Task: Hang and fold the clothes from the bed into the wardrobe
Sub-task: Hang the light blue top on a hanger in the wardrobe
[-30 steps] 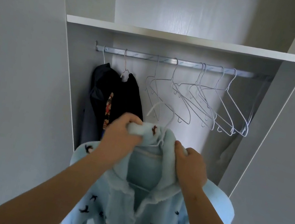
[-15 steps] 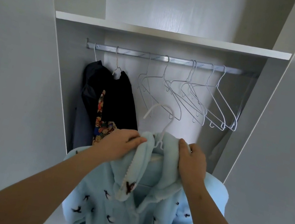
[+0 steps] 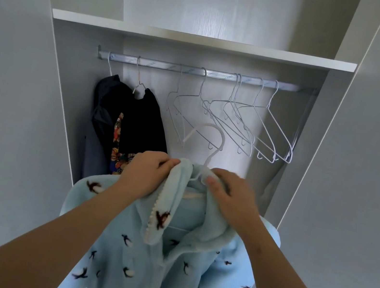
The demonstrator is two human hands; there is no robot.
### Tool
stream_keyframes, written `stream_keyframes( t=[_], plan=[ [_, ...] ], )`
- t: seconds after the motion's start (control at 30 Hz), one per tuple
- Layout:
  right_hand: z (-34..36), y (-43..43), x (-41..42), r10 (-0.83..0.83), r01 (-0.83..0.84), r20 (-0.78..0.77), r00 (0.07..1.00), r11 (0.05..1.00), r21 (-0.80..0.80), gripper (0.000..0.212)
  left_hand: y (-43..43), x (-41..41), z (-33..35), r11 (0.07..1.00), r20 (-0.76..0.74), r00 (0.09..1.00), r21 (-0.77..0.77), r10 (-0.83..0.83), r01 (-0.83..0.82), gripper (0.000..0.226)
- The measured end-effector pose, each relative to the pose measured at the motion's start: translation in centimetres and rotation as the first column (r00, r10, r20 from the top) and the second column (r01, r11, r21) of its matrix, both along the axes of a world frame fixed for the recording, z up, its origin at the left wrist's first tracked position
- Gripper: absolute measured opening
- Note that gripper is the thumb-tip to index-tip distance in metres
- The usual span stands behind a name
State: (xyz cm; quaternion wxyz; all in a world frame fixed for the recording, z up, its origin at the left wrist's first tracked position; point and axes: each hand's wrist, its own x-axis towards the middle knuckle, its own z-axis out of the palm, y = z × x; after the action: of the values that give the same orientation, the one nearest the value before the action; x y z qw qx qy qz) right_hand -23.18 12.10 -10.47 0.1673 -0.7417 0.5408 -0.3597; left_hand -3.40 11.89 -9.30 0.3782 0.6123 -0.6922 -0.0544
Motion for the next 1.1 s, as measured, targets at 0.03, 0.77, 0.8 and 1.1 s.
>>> stream_keyframes(
  t=[0.03,0.77,0.8,1.1],
  plan=[
    [0.4,0.2,0.1,0.086,-0.084,-0.026,0.996,0.994,0.075,0.039,0.0,-0.1,0.0,1.0,0.0,1.0,-0.008,0.001,-0.001,0.046],
    [-1.8,-3.7,-5.2,-0.113,-0.059,0.277,0.954,0.837,0.544,0.012,-2.8,-3.1,-4.3,0.972,-0.192,0.966,0.194,0.17,-0.133,0.018],
    [-2.0,-3.8,-4.8,-0.122,-0.073,0.301,0.946,0.824,0.563,0.01,-3.0,-3.0,-4.2,0.97,-0.226,0.958,0.201,0.178,-0.133,0.018],
    [-2.1,-7.1,1.6,-0.144,-0.395,0.657,0.74,0.697,0.598,0.013,-6.1,0.5,-2.9,0.968,-0.348,0.91,0.189,0.224,-0.166,0.015]
  ],
)
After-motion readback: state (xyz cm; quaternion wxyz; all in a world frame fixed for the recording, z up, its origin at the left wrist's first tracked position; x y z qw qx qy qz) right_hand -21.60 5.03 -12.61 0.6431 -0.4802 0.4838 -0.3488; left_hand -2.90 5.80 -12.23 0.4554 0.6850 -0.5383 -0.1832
